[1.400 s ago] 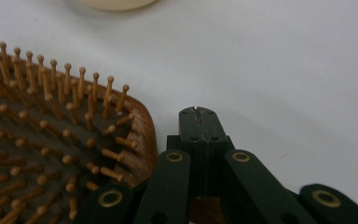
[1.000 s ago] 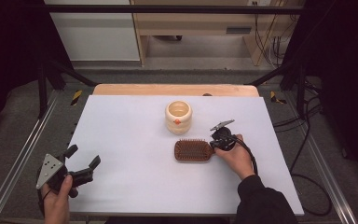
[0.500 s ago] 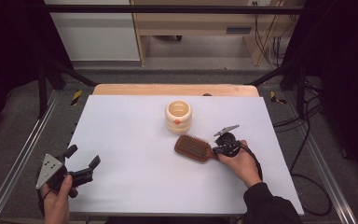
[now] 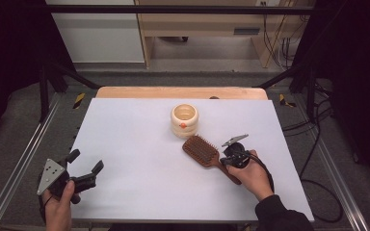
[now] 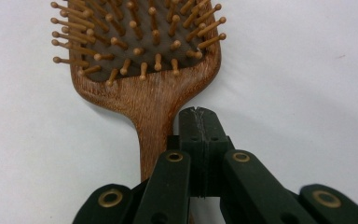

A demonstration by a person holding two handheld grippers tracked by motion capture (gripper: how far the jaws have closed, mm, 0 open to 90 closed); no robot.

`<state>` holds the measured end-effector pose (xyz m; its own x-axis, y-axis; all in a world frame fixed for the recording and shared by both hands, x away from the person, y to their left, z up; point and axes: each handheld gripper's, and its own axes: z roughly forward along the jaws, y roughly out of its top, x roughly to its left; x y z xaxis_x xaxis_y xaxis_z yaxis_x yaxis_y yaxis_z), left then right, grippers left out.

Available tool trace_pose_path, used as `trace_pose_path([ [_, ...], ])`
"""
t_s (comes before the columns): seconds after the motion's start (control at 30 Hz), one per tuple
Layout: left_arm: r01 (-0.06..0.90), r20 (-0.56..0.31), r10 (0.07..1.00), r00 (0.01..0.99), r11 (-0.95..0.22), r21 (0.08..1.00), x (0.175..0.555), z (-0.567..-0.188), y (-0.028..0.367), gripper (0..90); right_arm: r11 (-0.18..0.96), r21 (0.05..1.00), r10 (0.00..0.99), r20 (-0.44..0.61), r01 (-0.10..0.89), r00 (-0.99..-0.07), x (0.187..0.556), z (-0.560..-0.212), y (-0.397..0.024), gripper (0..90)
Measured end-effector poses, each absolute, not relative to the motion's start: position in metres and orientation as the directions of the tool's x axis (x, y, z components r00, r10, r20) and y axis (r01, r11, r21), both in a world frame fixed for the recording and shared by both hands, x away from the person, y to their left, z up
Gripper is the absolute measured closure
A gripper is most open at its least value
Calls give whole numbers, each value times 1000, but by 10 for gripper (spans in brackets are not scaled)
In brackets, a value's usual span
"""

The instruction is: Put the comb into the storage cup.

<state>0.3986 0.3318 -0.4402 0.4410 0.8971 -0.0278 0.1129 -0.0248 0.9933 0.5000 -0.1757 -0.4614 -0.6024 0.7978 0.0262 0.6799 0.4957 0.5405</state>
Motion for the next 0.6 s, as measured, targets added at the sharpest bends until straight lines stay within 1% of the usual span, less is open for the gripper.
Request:
trace_pose_path([
  [0.3, 113, -28, 897, 441, -25, 993, 399, -440, 331, 38, 505, 539, 787, 32, 674, -616, 489, -457, -173, 900],
  [0.53, 114, -31, 899, 438, -21, 993, 398, -440, 332, 38, 495, 547, 794, 30, 675, -607, 485, -454, -176, 900],
  [0.6, 115, -31, 899, 437, -22, 993, 399, -441, 332, 38, 489, 568, 794, 26, 662, -608, 480, -448, -180, 900],
])
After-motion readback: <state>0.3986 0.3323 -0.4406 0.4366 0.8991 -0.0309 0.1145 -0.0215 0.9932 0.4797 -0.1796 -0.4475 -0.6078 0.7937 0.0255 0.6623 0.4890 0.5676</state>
